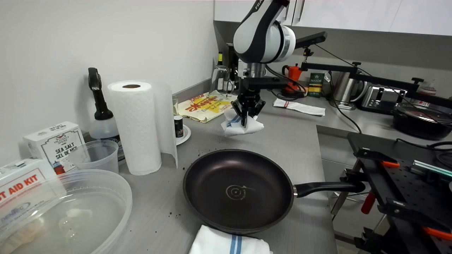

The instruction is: Pick the cloth and wipe the pan, then put it back on the counter

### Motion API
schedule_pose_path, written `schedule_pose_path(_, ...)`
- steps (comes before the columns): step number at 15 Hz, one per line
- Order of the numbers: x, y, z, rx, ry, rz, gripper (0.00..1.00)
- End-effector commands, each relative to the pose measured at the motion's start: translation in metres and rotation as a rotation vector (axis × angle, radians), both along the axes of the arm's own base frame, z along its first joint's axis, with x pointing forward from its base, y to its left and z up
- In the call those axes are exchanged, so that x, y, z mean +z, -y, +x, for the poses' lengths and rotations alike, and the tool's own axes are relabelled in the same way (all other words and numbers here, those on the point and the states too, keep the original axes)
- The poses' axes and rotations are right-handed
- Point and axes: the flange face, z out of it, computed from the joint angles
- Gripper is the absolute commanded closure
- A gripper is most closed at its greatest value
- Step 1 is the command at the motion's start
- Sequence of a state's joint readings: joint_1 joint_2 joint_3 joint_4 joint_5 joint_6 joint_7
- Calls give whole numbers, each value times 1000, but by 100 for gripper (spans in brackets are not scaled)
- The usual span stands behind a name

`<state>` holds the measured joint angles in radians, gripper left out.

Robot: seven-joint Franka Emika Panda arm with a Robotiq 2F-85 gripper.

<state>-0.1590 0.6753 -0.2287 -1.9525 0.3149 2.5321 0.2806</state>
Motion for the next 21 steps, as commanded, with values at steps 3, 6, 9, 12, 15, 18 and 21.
schedule_pose_path(3,-23,33,-29,-116,92,-119,96)
schedule_pose_path(6,-41,40,-39,-145,100,-142,96)
schedule_pose_path(9,-58,44,-45,-167,84,-146,96)
schedule_pose_path(12,-70,44,-49,-182,65,-137,96)
schedule_pose_path(15,-81,41,-50,-192,48,-124,96)
schedule_pose_path(18,-87,38,-51,-199,35,-115,96)
schedule_pose_path(21,-93,35,-52,-198,19,-106,52)
